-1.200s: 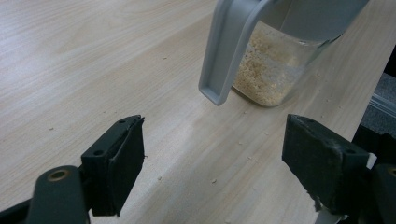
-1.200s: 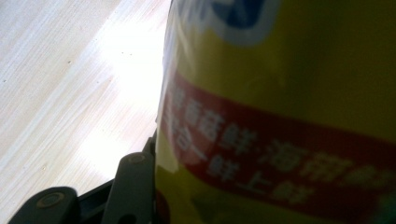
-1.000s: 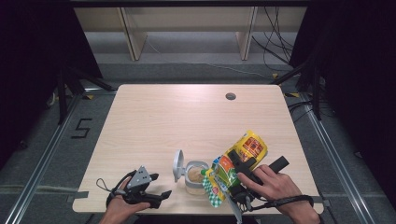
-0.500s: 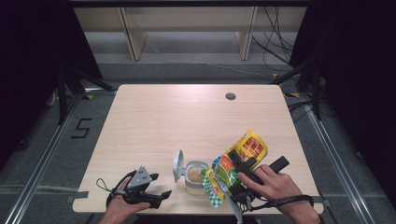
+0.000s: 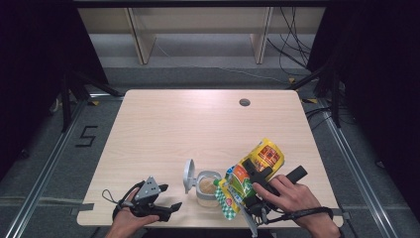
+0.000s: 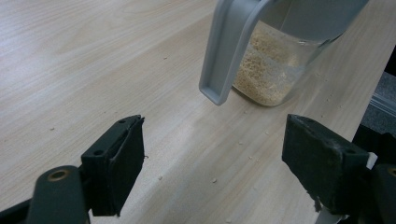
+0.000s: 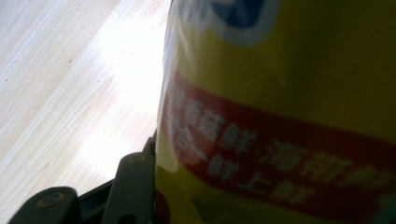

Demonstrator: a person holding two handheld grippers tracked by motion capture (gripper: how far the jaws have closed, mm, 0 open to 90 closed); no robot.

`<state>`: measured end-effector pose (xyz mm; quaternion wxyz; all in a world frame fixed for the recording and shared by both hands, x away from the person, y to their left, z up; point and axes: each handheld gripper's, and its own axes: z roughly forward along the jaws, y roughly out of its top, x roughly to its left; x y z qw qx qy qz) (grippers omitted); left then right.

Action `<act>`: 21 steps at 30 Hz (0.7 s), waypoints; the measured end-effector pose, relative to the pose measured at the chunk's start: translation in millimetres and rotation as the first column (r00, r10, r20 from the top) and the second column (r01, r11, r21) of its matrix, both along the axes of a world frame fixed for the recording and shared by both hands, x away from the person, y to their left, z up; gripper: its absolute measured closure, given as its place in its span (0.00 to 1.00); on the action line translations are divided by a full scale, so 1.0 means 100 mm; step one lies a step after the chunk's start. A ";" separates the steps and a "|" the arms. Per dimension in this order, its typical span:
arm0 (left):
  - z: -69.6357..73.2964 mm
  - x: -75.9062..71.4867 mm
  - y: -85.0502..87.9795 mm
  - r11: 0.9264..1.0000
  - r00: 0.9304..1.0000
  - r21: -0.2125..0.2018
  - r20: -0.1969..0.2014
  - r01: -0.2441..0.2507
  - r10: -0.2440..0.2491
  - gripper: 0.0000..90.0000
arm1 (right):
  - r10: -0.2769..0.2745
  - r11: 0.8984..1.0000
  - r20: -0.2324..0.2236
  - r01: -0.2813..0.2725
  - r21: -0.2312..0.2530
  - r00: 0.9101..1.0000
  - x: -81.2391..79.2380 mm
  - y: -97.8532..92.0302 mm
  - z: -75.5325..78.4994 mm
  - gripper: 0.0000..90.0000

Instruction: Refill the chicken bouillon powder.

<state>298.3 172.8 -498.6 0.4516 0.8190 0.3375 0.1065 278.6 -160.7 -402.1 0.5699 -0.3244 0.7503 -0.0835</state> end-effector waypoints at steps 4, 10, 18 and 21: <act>0.00 0.00 0.01 1.000 1.000 0.011 0.002 0.007 -0.007 0.23 | 0.010 1.000 -0.001 -0.010 -0.015 1.000 0.00 0.00 0.01 0.63; 0.00 0.00 0.00 1.000 1.000 0.002 0.000 0.001 -0.001 0.23 | 0.010 1.000 0.001 -0.010 -0.015 1.000 0.00 0.00 0.01 0.63; 0.01 0.01 0.02 0.999 1.000 0.037 0.008 0.012 -0.013 0.23 | 0.002 1.000 0.004 -0.002 -0.002 1.000 -0.01 0.01 0.00 0.63; 0.00 0.00 0.00 1.000 1.000 0.001 0.002 -0.003 0.003 0.23 | 0.007 1.000 0.007 -0.007 -0.005 1.000 -0.01 0.01 0.00 0.63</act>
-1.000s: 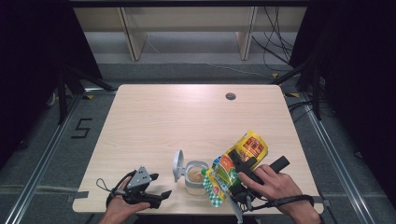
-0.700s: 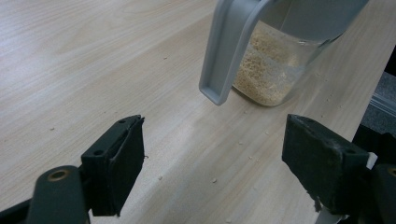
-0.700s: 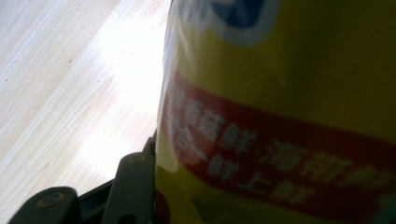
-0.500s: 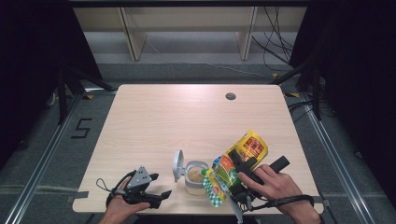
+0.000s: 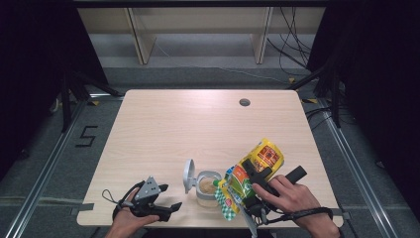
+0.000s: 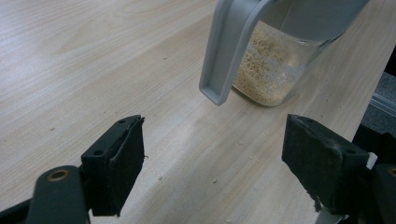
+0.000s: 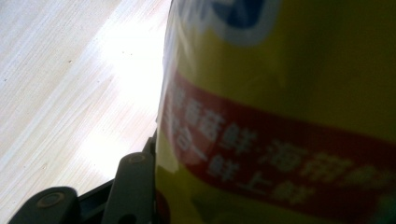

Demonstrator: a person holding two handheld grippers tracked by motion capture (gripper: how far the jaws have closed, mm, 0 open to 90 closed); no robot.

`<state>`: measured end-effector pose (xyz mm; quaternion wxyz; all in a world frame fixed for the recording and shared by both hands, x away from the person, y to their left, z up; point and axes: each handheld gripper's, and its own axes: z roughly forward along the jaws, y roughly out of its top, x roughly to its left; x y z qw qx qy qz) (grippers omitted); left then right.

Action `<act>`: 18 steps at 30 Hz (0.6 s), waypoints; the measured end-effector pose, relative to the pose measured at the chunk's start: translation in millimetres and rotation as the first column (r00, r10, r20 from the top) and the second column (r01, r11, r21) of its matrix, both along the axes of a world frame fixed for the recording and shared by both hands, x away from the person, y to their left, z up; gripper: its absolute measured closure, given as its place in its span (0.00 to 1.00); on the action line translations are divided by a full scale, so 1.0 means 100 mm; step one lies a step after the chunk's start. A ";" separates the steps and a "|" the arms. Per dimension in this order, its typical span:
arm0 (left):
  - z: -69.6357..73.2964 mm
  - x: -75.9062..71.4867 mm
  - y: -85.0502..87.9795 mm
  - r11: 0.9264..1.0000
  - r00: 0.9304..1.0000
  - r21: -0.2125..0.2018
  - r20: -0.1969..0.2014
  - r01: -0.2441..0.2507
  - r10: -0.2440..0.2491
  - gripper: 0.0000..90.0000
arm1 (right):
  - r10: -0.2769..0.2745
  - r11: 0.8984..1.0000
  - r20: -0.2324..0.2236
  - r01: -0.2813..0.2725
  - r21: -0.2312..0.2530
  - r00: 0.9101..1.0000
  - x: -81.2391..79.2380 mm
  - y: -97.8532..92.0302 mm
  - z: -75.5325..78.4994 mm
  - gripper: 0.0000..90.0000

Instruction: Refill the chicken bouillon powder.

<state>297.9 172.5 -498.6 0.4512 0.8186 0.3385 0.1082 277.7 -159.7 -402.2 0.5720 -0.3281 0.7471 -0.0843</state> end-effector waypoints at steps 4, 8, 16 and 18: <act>0.01 0.02 0.03 0.999 1.000 0.042 0.004 0.017 -0.017 0.23 | 0.001 1.000 -0.001 -0.001 0.000 1.000 0.00 0.00 0.00 0.63; 0.00 0.00 0.00 1.000 1.000 -0.001 -0.001 0.000 0.000 0.23 | 0.002 1.000 -0.002 -0.002 0.000 1.000 0.00 0.00 0.00 0.63; 0.01 0.01 0.02 0.999 1.000 0.035 0.008 0.011 -0.011 0.23 | 0.003 1.000 0.001 -0.003 -0.001 1.000 0.00 0.00 0.00 0.63; 0.01 0.01 0.02 1.000 1.000 0.027 0.007 0.009 -0.009 0.23 | 0.002 1.000 0.000 -0.002 -0.001 1.000 0.00 0.00 0.00 0.63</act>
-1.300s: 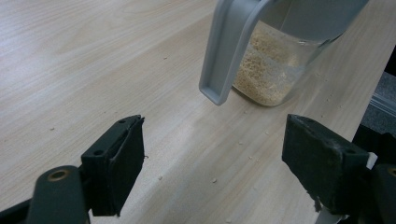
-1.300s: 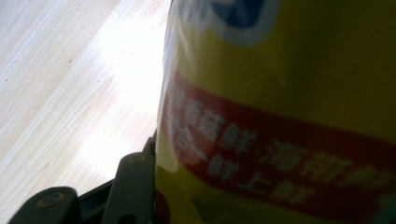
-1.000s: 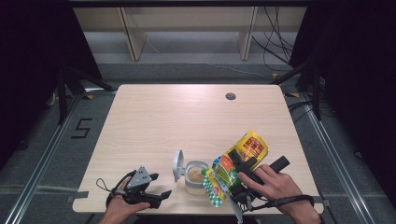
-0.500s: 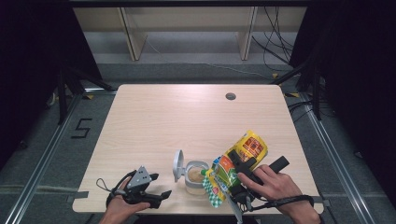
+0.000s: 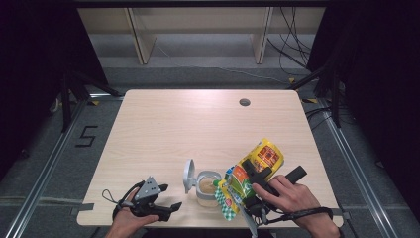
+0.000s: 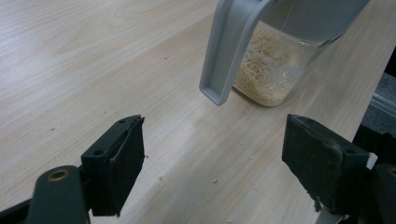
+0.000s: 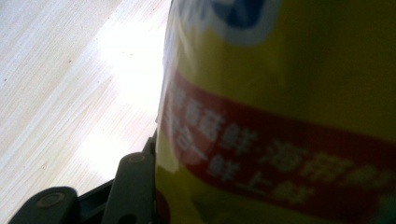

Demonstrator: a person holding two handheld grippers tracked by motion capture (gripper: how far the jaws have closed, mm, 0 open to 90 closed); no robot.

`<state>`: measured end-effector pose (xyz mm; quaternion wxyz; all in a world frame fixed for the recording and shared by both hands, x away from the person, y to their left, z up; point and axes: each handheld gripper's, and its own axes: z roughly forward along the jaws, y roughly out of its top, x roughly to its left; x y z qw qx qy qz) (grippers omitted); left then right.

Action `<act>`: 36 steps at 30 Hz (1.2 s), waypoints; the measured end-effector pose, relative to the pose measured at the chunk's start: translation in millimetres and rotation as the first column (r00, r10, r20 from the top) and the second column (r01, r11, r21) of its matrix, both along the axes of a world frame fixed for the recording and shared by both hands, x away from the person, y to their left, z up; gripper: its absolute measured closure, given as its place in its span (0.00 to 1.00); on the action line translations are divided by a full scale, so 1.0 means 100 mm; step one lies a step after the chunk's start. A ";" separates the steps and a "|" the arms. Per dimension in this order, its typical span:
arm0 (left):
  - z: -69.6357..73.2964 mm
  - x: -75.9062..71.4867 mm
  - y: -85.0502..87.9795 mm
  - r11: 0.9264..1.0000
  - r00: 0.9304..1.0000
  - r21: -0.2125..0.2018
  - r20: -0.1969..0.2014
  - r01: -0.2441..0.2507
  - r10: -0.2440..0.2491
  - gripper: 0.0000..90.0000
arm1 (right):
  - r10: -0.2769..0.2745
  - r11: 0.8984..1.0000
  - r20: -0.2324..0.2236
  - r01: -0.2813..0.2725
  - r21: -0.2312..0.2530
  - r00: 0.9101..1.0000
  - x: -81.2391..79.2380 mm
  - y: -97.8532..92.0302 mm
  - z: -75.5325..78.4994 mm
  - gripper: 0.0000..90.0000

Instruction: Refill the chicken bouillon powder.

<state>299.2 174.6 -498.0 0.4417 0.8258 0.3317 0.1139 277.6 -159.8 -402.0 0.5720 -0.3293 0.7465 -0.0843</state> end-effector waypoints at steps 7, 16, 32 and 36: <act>0.01 0.00 0.01 1.000 1.000 0.013 -0.001 0.006 -0.006 0.23 | -0.004 1.000 0.001 0.004 0.002 1.000 0.00 -0.01 0.01 0.63; 0.01 0.00 0.01 1.000 1.000 0.012 -0.001 0.005 -0.005 0.23 | -0.007 1.000 0.001 0.007 -0.004 1.000 -0.01 0.01 -0.01 0.63; 0.00 0.01 0.01 1.000 1.000 0.009 0.001 0.004 -0.004 0.23 | 0.001 1.000 0.004 -0.001 -0.016 1.000 -0.01 0.02 -0.02 0.65; 0.00 0.00 0.01 1.000 1.000 0.010 0.000 0.006 -0.006 0.23 | -0.001 1.000 0.008 0.002 -0.012 1.000 -0.02 0.02 0.00 0.65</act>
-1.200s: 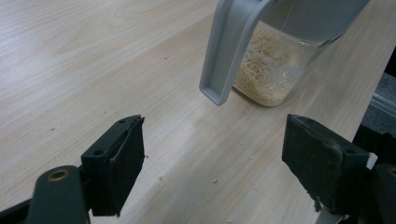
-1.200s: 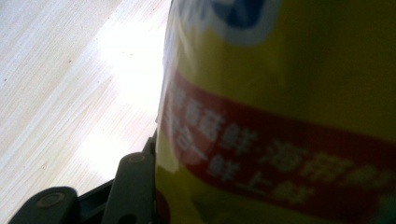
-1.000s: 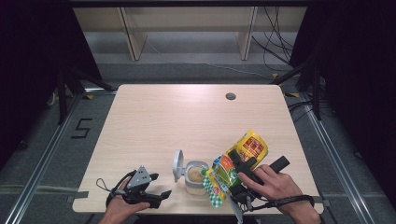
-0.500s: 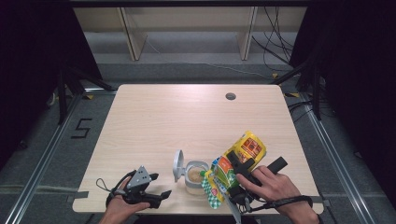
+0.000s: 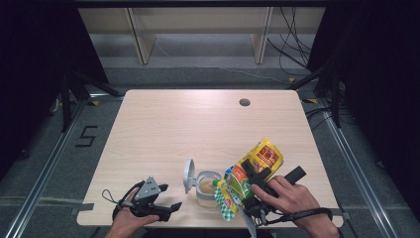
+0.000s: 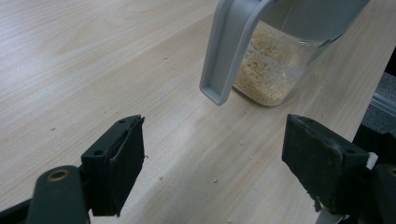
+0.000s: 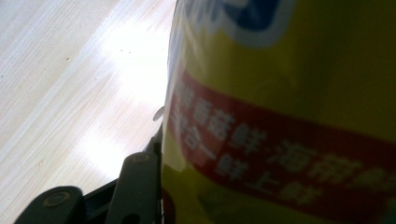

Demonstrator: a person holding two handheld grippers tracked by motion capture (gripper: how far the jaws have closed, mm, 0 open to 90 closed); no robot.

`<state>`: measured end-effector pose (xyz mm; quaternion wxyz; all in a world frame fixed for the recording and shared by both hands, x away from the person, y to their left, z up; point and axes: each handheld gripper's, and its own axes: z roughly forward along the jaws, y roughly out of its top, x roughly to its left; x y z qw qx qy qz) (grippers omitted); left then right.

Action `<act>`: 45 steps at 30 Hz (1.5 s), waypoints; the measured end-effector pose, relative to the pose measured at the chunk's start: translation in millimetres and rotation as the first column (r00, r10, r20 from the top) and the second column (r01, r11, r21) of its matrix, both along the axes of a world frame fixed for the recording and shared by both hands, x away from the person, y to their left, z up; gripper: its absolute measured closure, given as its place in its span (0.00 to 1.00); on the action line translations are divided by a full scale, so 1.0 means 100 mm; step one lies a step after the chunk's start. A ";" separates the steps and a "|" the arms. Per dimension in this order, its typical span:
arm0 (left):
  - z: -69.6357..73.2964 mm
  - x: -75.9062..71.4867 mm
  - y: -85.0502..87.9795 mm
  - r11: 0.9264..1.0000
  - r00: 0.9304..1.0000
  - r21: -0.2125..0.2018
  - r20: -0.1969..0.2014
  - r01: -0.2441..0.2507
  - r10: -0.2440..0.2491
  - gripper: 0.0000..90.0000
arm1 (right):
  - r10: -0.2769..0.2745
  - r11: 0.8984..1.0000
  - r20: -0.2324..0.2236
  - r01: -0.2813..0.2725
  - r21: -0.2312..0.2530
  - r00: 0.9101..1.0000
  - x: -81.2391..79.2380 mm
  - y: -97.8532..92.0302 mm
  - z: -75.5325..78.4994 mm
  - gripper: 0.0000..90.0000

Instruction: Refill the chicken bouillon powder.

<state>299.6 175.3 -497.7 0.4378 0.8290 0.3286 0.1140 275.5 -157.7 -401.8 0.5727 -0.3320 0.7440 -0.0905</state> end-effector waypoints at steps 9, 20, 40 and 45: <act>0.00 -0.01 -0.01 1.000 1.000 -0.018 0.000 -0.008 0.008 0.23 | 0.010 1.000 -0.001 -0.010 -0.019 1.000 0.01 0.00 0.01 0.65; 0.00 -0.01 -0.01 1.000 1.000 -0.018 0.000 -0.007 0.007 0.23 | -0.001 1.000 -0.006 0.001 -0.004 1.000 0.01 0.00 -0.01 0.65; 0.00 0.00 0.00 1.000 1.000 -0.010 0.012 0.004 -0.004 0.23 | -0.001 1.000 -0.004 0.001 0.001 1.000 0.02 -0.02 0.00 0.65; 0.00 0.00 0.00 1.000 1.000 0.003 0.000 0.001 -0.001 0.23 | 0.003 1.000 -0.003 -0.003 0.001 1.000 0.01 -0.01 0.00 0.65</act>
